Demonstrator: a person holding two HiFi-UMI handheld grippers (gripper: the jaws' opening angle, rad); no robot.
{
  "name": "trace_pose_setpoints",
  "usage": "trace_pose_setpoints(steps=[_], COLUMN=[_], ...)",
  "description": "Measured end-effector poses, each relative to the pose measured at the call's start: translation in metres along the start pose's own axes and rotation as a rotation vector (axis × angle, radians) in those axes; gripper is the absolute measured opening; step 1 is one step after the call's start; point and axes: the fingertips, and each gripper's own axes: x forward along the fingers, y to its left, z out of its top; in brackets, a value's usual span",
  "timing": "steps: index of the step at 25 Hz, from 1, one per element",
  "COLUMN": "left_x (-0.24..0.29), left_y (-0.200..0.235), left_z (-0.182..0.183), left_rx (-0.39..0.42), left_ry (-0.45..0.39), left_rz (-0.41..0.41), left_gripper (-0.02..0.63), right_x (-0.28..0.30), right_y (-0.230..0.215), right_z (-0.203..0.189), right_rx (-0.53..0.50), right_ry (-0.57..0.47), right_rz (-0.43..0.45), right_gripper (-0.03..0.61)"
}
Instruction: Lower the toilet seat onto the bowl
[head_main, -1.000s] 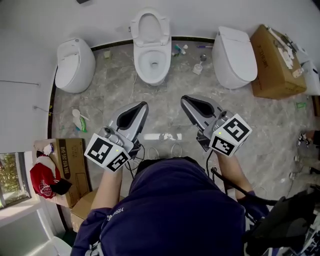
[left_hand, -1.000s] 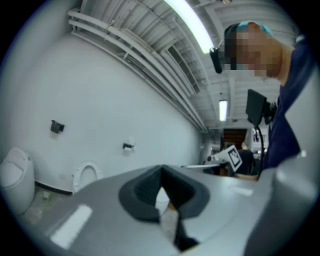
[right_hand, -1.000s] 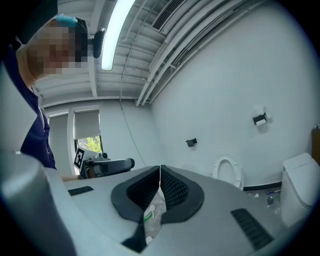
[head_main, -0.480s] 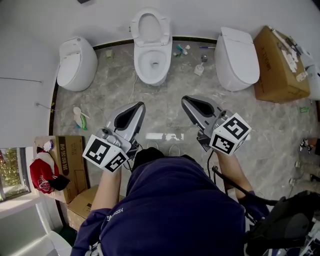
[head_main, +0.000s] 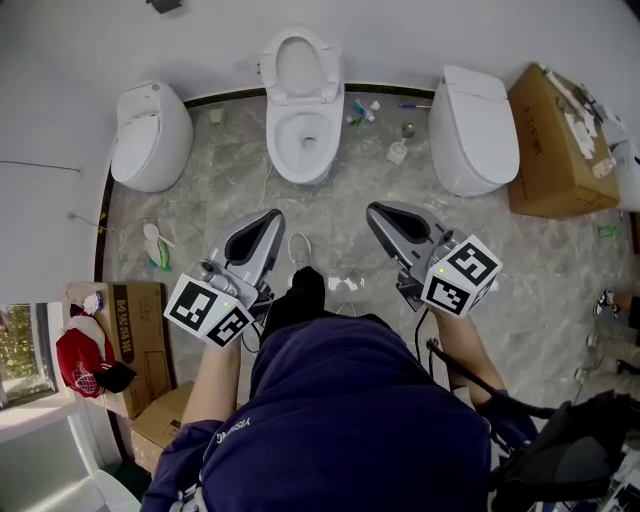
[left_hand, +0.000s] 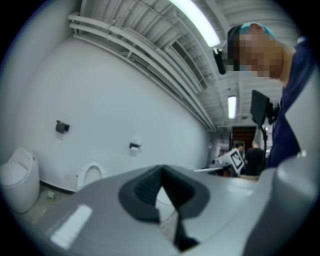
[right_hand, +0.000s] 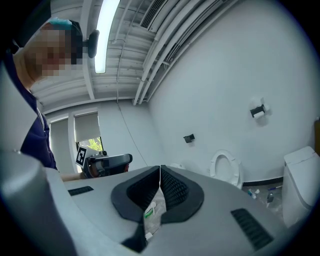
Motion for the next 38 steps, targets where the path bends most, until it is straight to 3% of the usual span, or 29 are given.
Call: trace_pose_setpoints(steps=[9, 26, 38], left_x=[0.042, 0.139, 0.197], left_y=[0.081, 0.337, 0.422], left_z=[-0.002, 0.03, 0.032], left_rx=[-0.031, -0.08, -0.099], left_ry=[-0.009, 0.058, 0.095], left_rz=[-0.014, -0.062, -0.118], left_gripper=[0.003, 0.003, 0.003], right_x=[0.065, 0.302, 0.377], right_y=[-0.055, -0.179, -0.252], right_z=[-0.003, 0.047, 0.064], right_rx=[0.014, 0.061, 0.098], right_ry=[0.041, 0.117, 0.132], right_rz=[-0.02, -0.094, -0.165], right_gripper=[0.009, 0.009, 0.009])
